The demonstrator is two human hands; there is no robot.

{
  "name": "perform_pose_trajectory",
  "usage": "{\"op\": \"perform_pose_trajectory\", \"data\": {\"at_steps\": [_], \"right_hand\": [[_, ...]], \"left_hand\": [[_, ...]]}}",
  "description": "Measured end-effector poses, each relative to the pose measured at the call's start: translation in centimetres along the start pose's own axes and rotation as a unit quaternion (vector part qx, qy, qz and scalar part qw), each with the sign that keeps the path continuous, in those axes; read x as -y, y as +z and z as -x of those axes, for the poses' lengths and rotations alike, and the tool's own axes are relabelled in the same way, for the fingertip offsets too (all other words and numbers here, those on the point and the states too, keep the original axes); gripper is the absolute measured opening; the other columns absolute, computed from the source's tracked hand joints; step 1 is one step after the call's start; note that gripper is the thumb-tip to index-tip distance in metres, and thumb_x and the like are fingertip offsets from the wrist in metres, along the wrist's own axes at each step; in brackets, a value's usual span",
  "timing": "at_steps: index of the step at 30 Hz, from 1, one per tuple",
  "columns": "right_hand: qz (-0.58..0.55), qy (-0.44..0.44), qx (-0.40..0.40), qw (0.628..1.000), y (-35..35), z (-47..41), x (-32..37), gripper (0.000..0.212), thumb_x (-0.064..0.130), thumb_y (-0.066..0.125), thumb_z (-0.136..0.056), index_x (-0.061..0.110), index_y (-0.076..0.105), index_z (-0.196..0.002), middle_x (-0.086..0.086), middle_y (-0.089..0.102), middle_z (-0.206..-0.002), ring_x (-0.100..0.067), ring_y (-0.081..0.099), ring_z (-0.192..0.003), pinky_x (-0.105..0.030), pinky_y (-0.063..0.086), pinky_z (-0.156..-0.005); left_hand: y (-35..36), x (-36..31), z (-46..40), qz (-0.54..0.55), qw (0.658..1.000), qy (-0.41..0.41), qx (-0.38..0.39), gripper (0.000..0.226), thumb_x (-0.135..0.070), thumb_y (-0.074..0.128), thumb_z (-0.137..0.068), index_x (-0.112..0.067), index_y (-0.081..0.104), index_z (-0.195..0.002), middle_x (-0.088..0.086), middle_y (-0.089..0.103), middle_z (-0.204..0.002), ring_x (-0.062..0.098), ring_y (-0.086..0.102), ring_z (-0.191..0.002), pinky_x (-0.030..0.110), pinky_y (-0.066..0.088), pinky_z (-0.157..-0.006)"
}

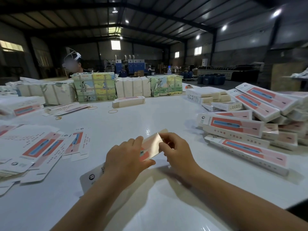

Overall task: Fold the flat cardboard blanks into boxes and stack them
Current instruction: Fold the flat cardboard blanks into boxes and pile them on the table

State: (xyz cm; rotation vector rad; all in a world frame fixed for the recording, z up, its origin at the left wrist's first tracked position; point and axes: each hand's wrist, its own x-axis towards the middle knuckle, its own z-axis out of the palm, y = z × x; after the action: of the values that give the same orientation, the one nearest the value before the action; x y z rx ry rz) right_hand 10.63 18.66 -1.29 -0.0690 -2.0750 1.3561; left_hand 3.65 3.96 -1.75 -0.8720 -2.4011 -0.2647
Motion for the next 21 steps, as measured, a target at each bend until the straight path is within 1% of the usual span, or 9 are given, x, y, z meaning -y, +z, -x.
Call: {"op": "perform_pose_trajectory", "data": {"at_steps": [4, 7, 10, 12, 14, 16, 18, 20, 21], "right_hand": [[-0.059, 0.044, 0.035, 0.997, 0.1, -0.2, -0.1, 0.041, -0.004, 0.049, -0.087, 0.034, 0.064, -0.085, 0.018, 0.062, -0.064, 0.002, 0.051, -0.054, -0.016, 0.041, -0.058], [-0.086, 0.05, 0.042, 0.994, 0.0, -0.4, -0.1, 0.042, -0.005, 0.048, -0.087, 0.035, 0.064, -0.087, 0.022, 0.062, -0.064, 0.004, 0.051, -0.055, -0.013, 0.041, -0.057], [-0.045, 0.039, 0.031, 0.998, 0.0, -0.3, -0.2, 0.035, 0.004, 0.053, -0.089, 0.036, 0.065, -0.093, 0.012, 0.061, -0.086, 0.001, 0.055, -0.071, -0.01, 0.043, -0.065], [0.046, 0.025, -0.021, 0.998, 0.0, -0.4, -0.4, 0.029, 0.019, 0.06, -0.09, 0.031, 0.06, -0.117, 0.005, 0.05, -0.108, -0.006, 0.053, -0.093, -0.006, 0.043, -0.075], [0.092, 0.022, -0.062, 0.994, -0.4, -0.9, -1.1, 0.061, 0.033, 0.067, -0.086, 0.032, 0.038, -0.139, 0.007, 0.036, -0.127, -0.008, 0.043, -0.112, -0.014, 0.041, -0.092], [0.028, 0.091, -0.044, 0.994, -0.8, -1.3, -1.2, 0.087, 0.034, 0.074, -0.08, 0.037, 0.018, -0.146, 0.008, 0.032, -0.135, -0.011, 0.041, -0.119, -0.028, 0.041, -0.099], [-0.132, 0.202, 0.005, 0.971, -0.8, -1.5, -1.3, 0.095, 0.024, 0.078, -0.077, 0.041, 0.015, -0.146, 0.002, 0.048, -0.127, -0.019, 0.057, -0.107, -0.032, 0.05, -0.086], [-0.278, 0.268, 0.037, 0.922, -0.7, -1.7, -1.6, 0.081, 0.006, 0.075, -0.076, 0.032, 0.031, -0.139, -0.005, 0.062, -0.109, -0.027, 0.068, -0.089, -0.035, 0.055, -0.075], [-0.296, 0.266, 0.041, 0.916, -0.6, -1.9, -1.8, 0.063, -0.001, 0.072, -0.077, 0.017, 0.043, -0.129, -0.01, 0.066, -0.105, -0.029, 0.07, -0.086, -0.034, 0.056, -0.073]], "left_hand": [[0.2, -0.2, 0.1, 0.003, 1.0, -0.006, 0.002, 0.076, -0.076, 0.045, -0.077, -0.029, 0.033, -0.134, -0.011, 0.056, -0.119, 0.011, 0.058, -0.099, 0.024, 0.047, -0.077], [0.3, -0.4, 0.0, 0.003, 1.0, -0.016, -0.002, 0.076, -0.077, 0.045, -0.076, -0.029, 0.034, -0.134, -0.011, 0.057, -0.117, 0.011, 0.059, -0.099, 0.024, 0.047, -0.077], [0.3, -0.4, 0.0, 0.004, 1.0, -0.017, 0.0, 0.077, -0.078, 0.043, -0.075, -0.029, 0.035, -0.133, -0.011, 0.057, -0.117, 0.011, 0.059, -0.098, 0.024, 0.047, -0.076], [0.2, -0.3, 0.0, 0.01, 1.0, -0.019, 0.001, 0.077, -0.079, 0.041, -0.074, -0.03, 0.034, -0.133, -0.013, 0.057, -0.118, 0.009, 0.059, -0.097, 0.022, 0.046, -0.077], [0.1, -0.1, -0.1, 0.022, 0.999, -0.025, 0.002, 0.076, -0.079, 0.041, -0.074, -0.031, 0.034, -0.133, -0.014, 0.056, -0.119, 0.009, 0.058, -0.096, 0.021, 0.046, -0.077], [0.1, -0.1, -0.1, 0.031, 0.999, -0.025, 0.008, 0.074, -0.078, 0.041, -0.075, -0.032, 0.033, -0.133, -0.014, 0.056, -0.117, 0.009, 0.058, -0.095, 0.022, 0.045, -0.076], [0.0, -0.2, 0.0, 0.029, 0.999, -0.016, 0.015, 0.074, -0.078, 0.041, -0.076, -0.033, 0.032, -0.133, -0.015, 0.055, -0.116, 0.008, 0.057, -0.096, 0.021, 0.045, -0.075], [0.1, -0.2, 0.0, 0.031, 0.999, -0.011, 0.025, 0.076, -0.079, 0.041, -0.075, -0.033, 0.031, -0.134, -0.016, 0.054, -0.118, 0.007, 0.057, -0.097, 0.021, 0.045, -0.077], [0.1, -0.1, 0.0, 0.034, 0.999, -0.011, 0.031, 0.076, -0.079, 0.041, -0.075, -0.033, 0.03, -0.134, -0.016, 0.054, -0.118, 0.007, 0.056, -0.097, 0.021, 0.046, -0.077]]}}
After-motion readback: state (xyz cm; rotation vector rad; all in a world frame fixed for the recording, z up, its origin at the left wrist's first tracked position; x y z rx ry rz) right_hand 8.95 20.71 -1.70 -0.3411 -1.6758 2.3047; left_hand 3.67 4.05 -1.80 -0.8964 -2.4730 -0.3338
